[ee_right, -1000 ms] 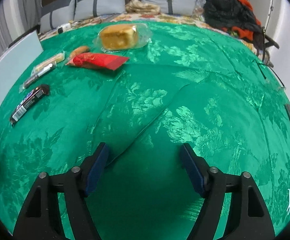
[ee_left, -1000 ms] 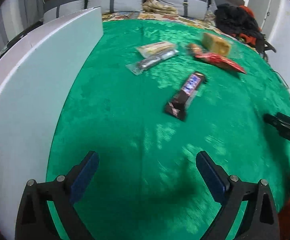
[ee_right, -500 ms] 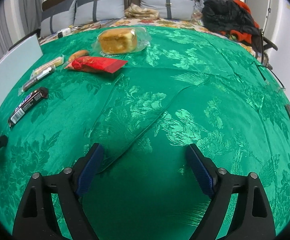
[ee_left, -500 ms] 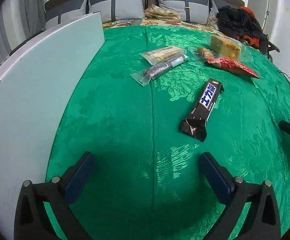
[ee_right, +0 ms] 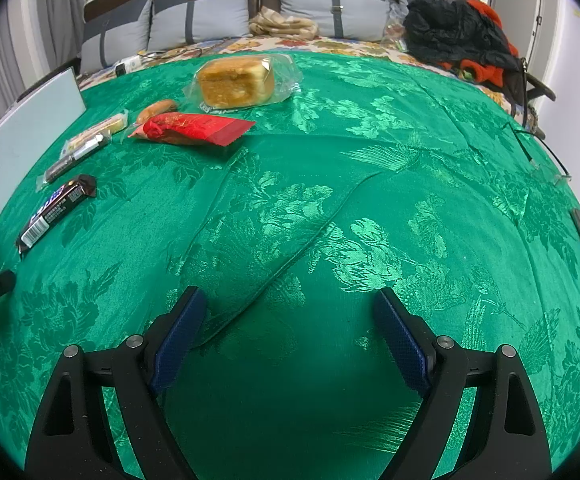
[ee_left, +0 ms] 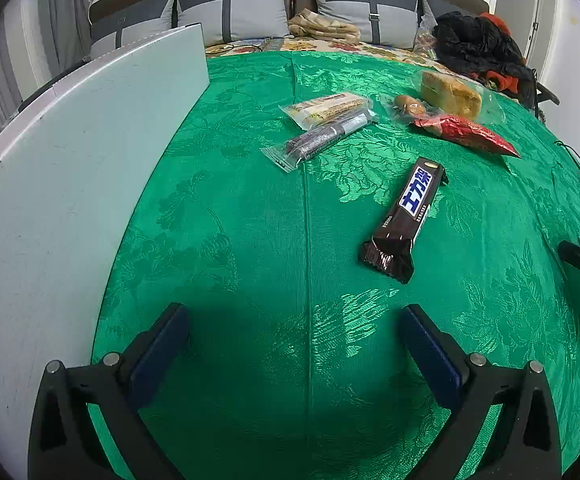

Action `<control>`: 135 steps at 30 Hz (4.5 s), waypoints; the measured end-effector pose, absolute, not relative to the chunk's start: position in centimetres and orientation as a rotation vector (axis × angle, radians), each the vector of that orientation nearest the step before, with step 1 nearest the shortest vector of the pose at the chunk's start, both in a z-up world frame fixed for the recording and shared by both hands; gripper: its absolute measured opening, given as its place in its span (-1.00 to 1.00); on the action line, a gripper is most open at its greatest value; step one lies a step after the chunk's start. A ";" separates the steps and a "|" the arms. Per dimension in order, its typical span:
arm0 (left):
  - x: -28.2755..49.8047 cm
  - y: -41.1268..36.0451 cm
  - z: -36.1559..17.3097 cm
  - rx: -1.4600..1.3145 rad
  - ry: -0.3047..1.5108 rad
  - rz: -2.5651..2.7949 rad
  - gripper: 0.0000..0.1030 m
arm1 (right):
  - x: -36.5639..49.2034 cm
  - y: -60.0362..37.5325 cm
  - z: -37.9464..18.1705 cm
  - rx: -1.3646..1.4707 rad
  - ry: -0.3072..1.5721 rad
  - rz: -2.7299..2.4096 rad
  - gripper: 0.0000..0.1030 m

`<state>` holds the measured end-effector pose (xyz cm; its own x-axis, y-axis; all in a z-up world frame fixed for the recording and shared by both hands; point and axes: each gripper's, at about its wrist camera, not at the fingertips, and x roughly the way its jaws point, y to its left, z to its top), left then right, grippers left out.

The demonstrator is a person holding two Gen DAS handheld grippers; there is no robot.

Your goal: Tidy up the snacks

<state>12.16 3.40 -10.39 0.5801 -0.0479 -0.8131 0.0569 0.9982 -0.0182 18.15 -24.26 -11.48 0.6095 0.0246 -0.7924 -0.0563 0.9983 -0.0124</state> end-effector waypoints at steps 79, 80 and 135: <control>18.5 -2.7 -8.3 0.067 1.084 -0.141 -0.67 | 18.2 -24.2 -11.5 -0.034 0.916 0.046 0.74; 17.9 -1.8 -8.3 0.049 1.083 -0.118 -0.67 | 18.2 -24.2 -11.5 -0.033 0.916 0.046 0.74; 15.6 5.3 -10.3 -0.019 0.948 0.003 1.00 | 18.2 -24.0 -11.5 -0.038 0.920 0.049 0.78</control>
